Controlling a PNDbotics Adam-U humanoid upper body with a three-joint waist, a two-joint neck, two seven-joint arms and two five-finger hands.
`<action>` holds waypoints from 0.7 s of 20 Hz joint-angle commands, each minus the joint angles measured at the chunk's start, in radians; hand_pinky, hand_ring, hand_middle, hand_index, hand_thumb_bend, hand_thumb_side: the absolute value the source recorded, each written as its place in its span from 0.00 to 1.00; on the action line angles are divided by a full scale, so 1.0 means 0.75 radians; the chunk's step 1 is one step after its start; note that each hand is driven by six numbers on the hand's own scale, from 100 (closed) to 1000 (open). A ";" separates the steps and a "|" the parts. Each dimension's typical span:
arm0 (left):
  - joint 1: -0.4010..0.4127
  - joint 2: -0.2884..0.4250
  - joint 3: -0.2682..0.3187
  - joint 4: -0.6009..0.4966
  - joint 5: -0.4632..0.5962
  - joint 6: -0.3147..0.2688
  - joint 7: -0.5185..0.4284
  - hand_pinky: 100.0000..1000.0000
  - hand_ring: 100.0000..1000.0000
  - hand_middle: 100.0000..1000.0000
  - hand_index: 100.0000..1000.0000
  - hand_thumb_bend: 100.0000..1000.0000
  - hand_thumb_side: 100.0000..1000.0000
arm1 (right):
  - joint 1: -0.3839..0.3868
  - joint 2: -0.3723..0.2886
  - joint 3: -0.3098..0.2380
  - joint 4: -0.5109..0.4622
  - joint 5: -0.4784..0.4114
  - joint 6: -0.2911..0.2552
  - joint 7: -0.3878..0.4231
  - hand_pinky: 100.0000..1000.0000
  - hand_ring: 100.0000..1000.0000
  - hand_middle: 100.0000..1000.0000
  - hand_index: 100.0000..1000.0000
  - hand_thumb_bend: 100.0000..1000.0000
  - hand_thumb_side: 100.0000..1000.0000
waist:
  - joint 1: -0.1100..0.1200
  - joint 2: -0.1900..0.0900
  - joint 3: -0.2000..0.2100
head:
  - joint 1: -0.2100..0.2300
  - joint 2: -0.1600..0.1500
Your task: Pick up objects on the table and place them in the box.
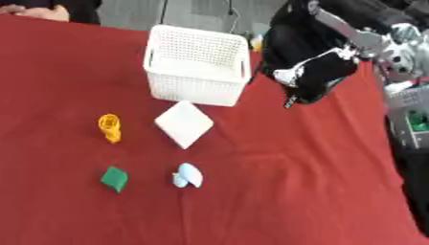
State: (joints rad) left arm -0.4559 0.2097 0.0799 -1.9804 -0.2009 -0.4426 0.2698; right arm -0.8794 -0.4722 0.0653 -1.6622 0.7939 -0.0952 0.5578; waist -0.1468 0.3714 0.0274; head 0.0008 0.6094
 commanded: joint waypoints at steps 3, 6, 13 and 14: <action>-0.026 0.004 -0.020 -0.026 0.019 -0.006 -0.027 0.53 0.47 0.44 0.67 0.04 0.91 | -0.075 -0.087 0.004 0.066 -0.071 -0.022 -0.044 0.00 0.57 0.38 0.43 0.02 0.00 | 0.019 -0.015 0.022 | -0.050 -0.035; -0.035 -0.006 -0.032 -0.026 0.031 -0.010 -0.043 0.53 0.47 0.44 0.67 0.04 0.90 | -0.110 -0.093 0.009 0.113 -0.094 -0.042 -0.098 0.00 0.56 0.35 0.43 0.04 0.00 | 0.032 -0.005 0.049 | -0.084 -0.048; -0.065 -0.018 -0.049 -0.026 0.059 -0.023 -0.075 0.53 0.47 0.44 0.67 0.03 0.90 | -0.185 -0.110 0.027 0.271 -0.071 -0.107 -0.167 0.00 0.56 0.35 0.43 0.04 0.00 | 0.043 0.020 0.122 | -0.146 -0.079; -0.067 -0.019 -0.050 -0.026 0.061 -0.023 -0.078 0.53 0.47 0.44 0.67 0.03 0.90 | -0.190 -0.111 0.028 0.283 -0.068 -0.116 -0.173 0.00 0.56 0.35 0.43 0.04 0.00 | 0.043 0.022 0.127 | -0.149 -0.082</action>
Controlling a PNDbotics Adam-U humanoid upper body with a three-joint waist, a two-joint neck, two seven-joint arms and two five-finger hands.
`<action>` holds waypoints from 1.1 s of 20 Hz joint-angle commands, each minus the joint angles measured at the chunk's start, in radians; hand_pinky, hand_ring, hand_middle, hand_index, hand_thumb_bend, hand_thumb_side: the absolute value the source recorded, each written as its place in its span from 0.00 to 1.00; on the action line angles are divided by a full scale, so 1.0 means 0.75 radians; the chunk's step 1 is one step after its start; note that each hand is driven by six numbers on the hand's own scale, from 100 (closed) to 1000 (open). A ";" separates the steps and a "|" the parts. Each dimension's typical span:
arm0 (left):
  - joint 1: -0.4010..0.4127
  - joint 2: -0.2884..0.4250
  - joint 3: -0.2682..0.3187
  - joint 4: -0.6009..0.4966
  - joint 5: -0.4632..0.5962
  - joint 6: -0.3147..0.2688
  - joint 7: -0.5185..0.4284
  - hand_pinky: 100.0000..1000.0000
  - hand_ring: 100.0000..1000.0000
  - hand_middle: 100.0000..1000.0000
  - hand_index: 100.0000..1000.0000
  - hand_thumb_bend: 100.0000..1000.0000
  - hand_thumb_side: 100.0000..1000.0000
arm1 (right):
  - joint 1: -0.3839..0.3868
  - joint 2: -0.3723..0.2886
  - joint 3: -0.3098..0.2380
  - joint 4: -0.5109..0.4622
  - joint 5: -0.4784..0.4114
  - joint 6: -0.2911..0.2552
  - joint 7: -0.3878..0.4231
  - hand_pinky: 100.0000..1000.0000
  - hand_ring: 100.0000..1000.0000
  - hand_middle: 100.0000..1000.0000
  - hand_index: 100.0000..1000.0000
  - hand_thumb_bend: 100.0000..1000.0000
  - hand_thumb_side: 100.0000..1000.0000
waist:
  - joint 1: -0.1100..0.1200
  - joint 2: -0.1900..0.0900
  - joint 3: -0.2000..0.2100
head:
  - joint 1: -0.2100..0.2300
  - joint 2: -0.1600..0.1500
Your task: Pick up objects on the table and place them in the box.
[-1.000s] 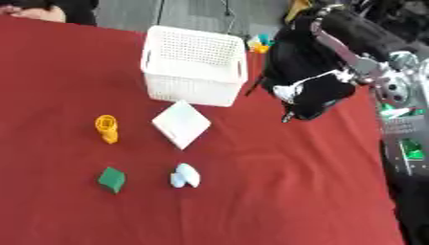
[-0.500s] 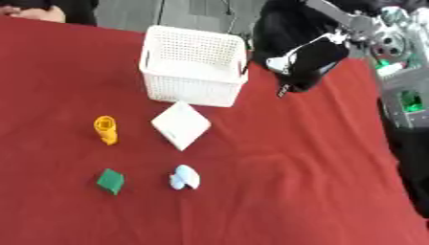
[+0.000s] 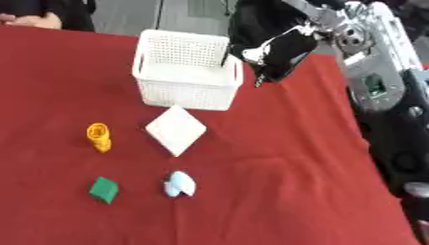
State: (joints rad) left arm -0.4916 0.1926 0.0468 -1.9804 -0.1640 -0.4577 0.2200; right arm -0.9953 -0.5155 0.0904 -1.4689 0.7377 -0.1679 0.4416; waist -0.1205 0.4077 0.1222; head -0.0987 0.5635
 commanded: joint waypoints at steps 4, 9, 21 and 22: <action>-0.040 0.001 -0.017 -0.026 0.022 -0.010 -0.028 0.53 0.47 0.44 0.67 0.03 0.90 | -0.083 -0.057 0.002 0.080 0.004 -0.054 -0.027 0.00 0.56 0.35 0.42 0.04 0.00 | 0.002 -0.005 0.042 | -0.032 -0.035; -0.053 -0.005 -0.024 -0.026 0.033 -0.014 -0.042 0.53 0.47 0.44 0.67 0.03 0.90 | -0.121 -0.041 0.010 0.123 0.027 -0.072 -0.056 0.00 0.55 0.34 0.42 0.05 0.00 | 0.004 0.010 0.065 | -0.069 -0.049; -0.083 -0.040 -0.038 -0.026 0.065 -0.027 -0.067 0.53 0.47 0.44 0.67 0.02 0.89 | -0.165 0.020 0.020 0.198 0.339 -0.051 -0.250 0.00 0.53 0.33 0.41 0.06 0.00 | 0.035 0.029 0.124 | -0.292 -0.166; -0.085 -0.042 -0.039 -0.026 0.067 -0.027 -0.069 0.53 0.47 0.44 0.67 0.02 0.89 | -0.166 0.023 0.022 0.201 0.349 -0.054 -0.261 0.00 0.53 0.33 0.40 0.06 0.00 | 0.034 0.031 0.128 | -0.293 -0.168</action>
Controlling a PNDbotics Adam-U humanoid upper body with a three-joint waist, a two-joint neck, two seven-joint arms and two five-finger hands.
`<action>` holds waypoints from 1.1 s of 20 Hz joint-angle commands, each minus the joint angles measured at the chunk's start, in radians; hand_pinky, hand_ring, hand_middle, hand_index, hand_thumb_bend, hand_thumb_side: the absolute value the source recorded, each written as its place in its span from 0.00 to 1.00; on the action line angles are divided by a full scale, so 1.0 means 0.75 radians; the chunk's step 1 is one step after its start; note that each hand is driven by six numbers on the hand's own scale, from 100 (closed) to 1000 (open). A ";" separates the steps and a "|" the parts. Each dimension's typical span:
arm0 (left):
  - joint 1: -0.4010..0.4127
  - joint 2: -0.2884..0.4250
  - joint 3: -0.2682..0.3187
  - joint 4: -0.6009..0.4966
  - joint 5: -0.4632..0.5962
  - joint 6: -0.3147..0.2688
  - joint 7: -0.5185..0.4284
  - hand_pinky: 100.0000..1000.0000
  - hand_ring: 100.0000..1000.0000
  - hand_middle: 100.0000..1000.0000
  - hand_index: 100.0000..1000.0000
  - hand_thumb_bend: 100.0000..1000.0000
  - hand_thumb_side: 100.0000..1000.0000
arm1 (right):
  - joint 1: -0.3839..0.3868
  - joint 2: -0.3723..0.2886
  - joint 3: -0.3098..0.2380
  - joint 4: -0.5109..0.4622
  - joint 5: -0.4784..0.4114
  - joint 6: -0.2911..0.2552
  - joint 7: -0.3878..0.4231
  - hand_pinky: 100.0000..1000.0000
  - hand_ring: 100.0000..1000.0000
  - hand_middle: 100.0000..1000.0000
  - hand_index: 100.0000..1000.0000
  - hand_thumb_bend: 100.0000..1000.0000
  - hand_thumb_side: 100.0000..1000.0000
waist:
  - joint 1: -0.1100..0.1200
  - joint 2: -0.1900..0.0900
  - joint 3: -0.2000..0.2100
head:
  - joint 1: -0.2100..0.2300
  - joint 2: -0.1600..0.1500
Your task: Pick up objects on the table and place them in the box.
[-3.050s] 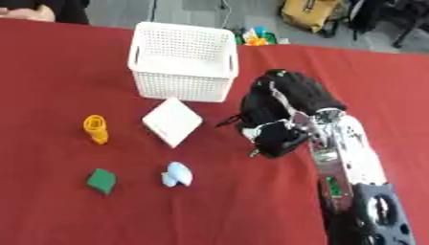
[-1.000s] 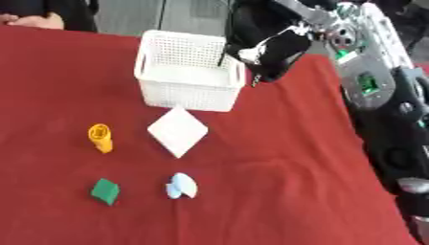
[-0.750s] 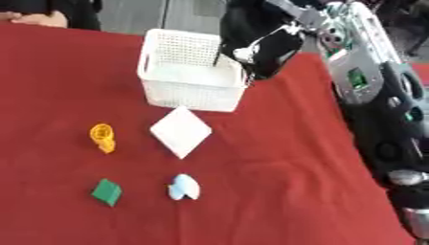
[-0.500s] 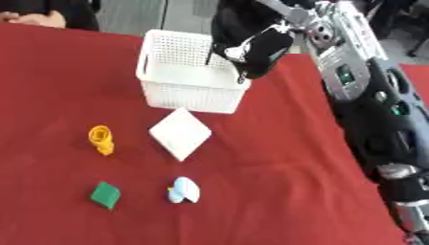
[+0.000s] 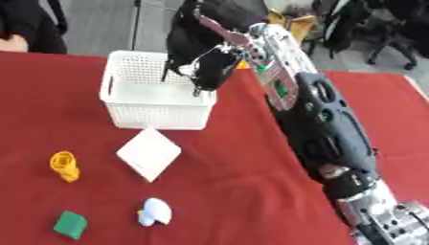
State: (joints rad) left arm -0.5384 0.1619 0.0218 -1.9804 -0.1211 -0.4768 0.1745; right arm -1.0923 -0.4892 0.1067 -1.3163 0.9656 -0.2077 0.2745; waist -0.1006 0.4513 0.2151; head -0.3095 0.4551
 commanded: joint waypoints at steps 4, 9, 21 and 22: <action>-0.035 -0.011 -0.017 -0.026 0.021 -0.006 -0.023 0.53 0.47 0.44 0.67 0.02 0.89 | -0.040 -0.013 0.012 0.007 0.067 -0.016 -0.064 0.00 0.53 0.34 0.40 0.06 0.00 | 0.008 -0.016 0.024 | -0.026 -0.040; -0.041 -0.016 -0.021 -0.026 0.032 -0.010 -0.034 0.53 0.47 0.44 0.67 0.02 0.89 | -0.053 -0.019 0.021 0.014 0.097 -0.033 -0.096 0.00 0.52 0.33 0.40 0.06 0.00 | 0.011 -0.003 0.045 | -0.052 -0.048; -0.075 -0.043 -0.050 -0.026 0.064 -0.021 -0.073 0.53 0.47 0.44 0.67 0.01 0.88 | -0.075 -0.034 0.044 0.060 0.169 -0.099 -0.200 0.00 0.51 0.32 0.39 0.07 0.00 | 0.026 0.019 0.097 | -0.088 -0.033; -0.077 -0.043 -0.050 -0.026 0.068 -0.024 -0.076 0.53 0.47 0.44 0.67 0.01 0.88 | -0.074 -0.040 0.045 0.068 0.185 -0.104 -0.210 0.00 0.51 0.33 0.39 0.07 0.00 | 0.028 0.021 0.106 | -0.099 -0.036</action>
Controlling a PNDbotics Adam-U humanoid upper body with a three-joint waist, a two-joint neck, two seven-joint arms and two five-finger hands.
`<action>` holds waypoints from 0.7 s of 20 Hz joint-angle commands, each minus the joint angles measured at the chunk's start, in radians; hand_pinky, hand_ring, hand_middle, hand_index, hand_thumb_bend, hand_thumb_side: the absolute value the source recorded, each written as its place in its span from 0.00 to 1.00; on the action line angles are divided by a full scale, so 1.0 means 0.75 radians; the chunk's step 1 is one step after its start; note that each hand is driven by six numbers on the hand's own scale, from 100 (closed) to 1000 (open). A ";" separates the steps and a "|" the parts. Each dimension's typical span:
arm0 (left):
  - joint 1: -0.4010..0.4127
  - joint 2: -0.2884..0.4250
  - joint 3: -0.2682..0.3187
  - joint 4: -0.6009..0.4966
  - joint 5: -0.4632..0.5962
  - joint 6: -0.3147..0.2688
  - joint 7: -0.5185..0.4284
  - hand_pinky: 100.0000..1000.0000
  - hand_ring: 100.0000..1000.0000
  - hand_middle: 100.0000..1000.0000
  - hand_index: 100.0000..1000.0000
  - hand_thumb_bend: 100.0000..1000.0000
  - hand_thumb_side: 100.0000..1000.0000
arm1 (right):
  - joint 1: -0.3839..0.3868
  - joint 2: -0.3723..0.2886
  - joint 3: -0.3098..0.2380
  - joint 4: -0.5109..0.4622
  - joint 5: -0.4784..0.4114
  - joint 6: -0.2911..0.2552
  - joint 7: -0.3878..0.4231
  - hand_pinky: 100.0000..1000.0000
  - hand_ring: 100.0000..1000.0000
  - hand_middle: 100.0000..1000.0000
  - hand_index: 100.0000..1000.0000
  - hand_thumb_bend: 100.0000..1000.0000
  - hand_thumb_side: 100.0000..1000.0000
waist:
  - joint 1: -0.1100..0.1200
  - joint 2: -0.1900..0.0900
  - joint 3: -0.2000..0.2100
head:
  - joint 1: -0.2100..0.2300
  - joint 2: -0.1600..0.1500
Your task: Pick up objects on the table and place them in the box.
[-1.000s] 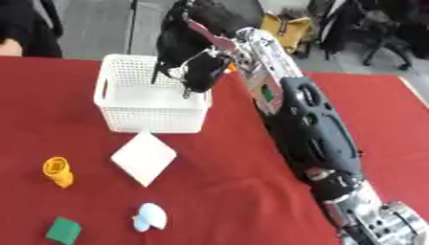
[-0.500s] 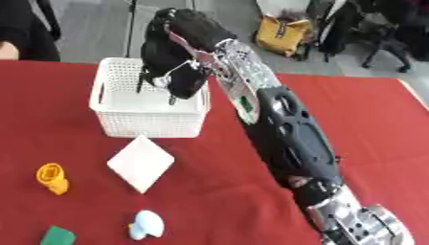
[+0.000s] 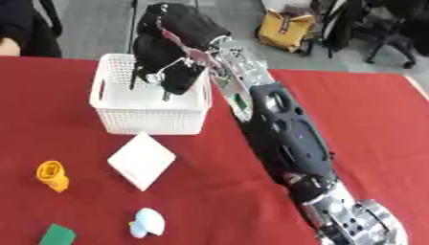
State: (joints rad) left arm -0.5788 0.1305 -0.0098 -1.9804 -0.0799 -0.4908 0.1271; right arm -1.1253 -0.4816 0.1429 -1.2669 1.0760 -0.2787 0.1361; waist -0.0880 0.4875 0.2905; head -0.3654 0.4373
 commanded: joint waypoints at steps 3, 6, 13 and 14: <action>-0.028 -0.002 -0.005 -0.026 0.019 -0.011 -0.015 0.53 0.47 0.44 0.67 0.01 0.88 | -0.029 -0.064 0.001 0.021 0.084 -0.024 -0.060 0.00 0.51 0.33 0.39 0.07 0.00 | 0.015 -0.018 0.025 | -0.043 -0.022; -0.031 -0.005 -0.007 -0.026 0.022 -0.014 -0.020 0.53 0.47 0.44 0.67 0.01 0.88 | -0.030 -0.068 0.005 0.037 0.111 -0.038 -0.087 0.00 0.51 0.33 0.38 0.07 0.00 | 0.016 -0.011 0.036 | -0.051 -0.033; -0.042 -0.015 -0.016 -0.026 0.030 -0.019 -0.038 0.53 0.47 0.44 0.67 0.01 0.88 | -0.039 -0.101 0.008 0.084 0.185 -0.072 -0.153 0.00 0.50 0.34 0.38 0.07 0.00 | 0.017 0.011 0.064 | -0.089 -0.065; -0.042 -0.016 -0.017 -0.026 0.031 -0.019 -0.041 0.53 0.47 0.44 0.67 0.01 0.88 | -0.040 -0.106 0.006 0.089 0.194 -0.072 -0.164 0.00 0.50 0.34 0.38 0.07 0.00 | 0.017 0.013 0.064 | -0.093 -0.068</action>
State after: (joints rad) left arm -0.5975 0.1197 -0.0211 -1.9804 -0.0618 -0.5046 0.1024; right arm -1.1289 -0.5268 0.1545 -1.1960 1.2073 -0.3312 0.0266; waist -0.0824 0.5201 0.3367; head -0.4280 0.4020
